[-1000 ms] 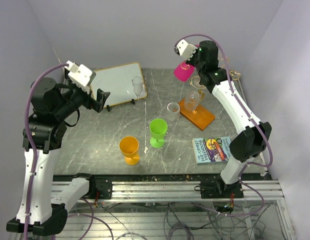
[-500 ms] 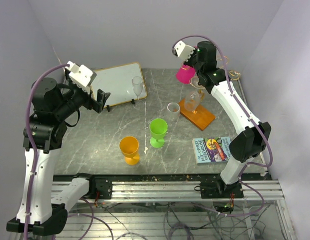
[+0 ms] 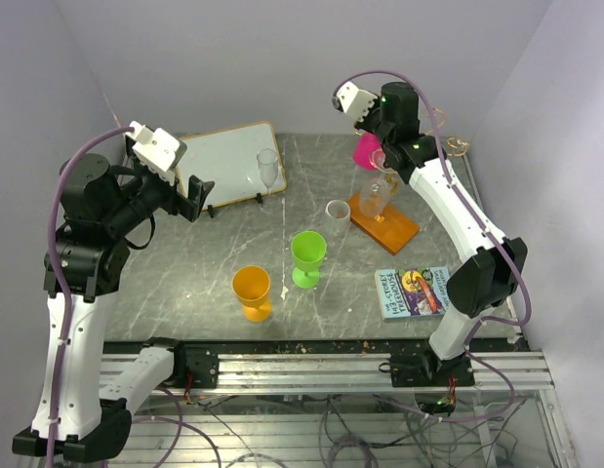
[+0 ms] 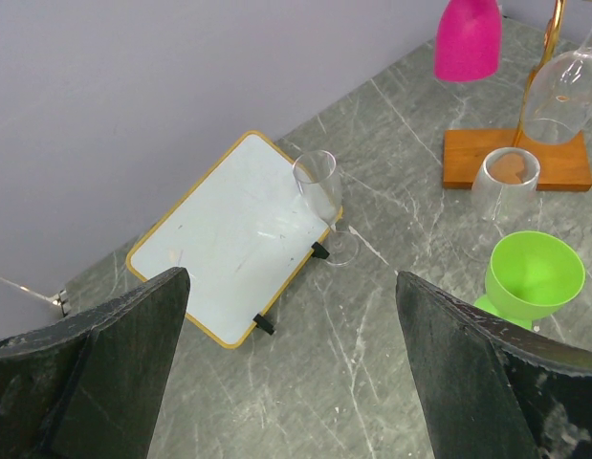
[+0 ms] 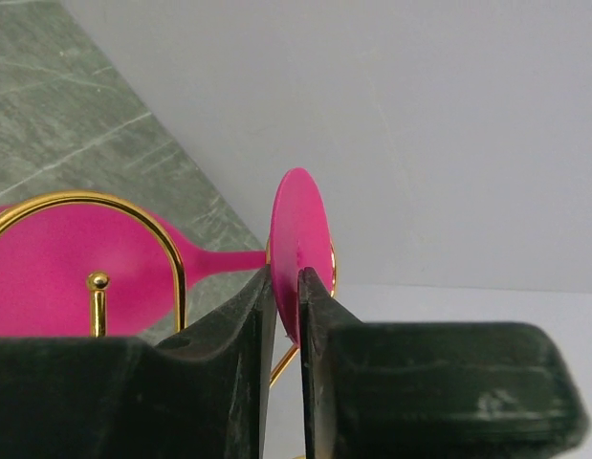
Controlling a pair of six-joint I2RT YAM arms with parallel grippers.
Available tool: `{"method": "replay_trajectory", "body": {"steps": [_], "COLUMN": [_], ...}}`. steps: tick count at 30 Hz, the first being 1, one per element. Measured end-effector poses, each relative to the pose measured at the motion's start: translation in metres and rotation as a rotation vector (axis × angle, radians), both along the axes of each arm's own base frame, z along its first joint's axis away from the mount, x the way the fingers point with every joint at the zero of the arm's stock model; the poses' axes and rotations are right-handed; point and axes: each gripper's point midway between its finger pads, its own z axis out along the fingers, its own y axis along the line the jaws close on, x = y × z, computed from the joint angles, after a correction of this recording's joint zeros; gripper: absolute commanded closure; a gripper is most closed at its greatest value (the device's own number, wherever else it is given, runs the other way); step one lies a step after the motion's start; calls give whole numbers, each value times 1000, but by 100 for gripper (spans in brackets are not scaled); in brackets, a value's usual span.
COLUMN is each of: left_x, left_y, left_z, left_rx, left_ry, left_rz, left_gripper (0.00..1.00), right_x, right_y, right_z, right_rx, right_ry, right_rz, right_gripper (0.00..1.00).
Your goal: Place the wine glass upside down on the wine glass rack
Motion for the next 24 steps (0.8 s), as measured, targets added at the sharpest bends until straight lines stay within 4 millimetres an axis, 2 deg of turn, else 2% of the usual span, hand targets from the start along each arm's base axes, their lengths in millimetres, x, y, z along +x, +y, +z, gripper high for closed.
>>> {"method": "replay_trajectory", "body": {"steps": [16,24], "left_x": [-3,-4], "left_y": [0,1], "left_z": [1,1], "left_rx": [2,6], "left_ry": [-7,-9], "left_rz": [0,-1], "left_gripper": [0,0], "right_x": [-5,-7], "right_y": [11,18], "right_z": [1,-5], "right_rx": [59,103], "right_ry": [10,36], "right_rz": [35,63], "right_gripper": [77,74]}}
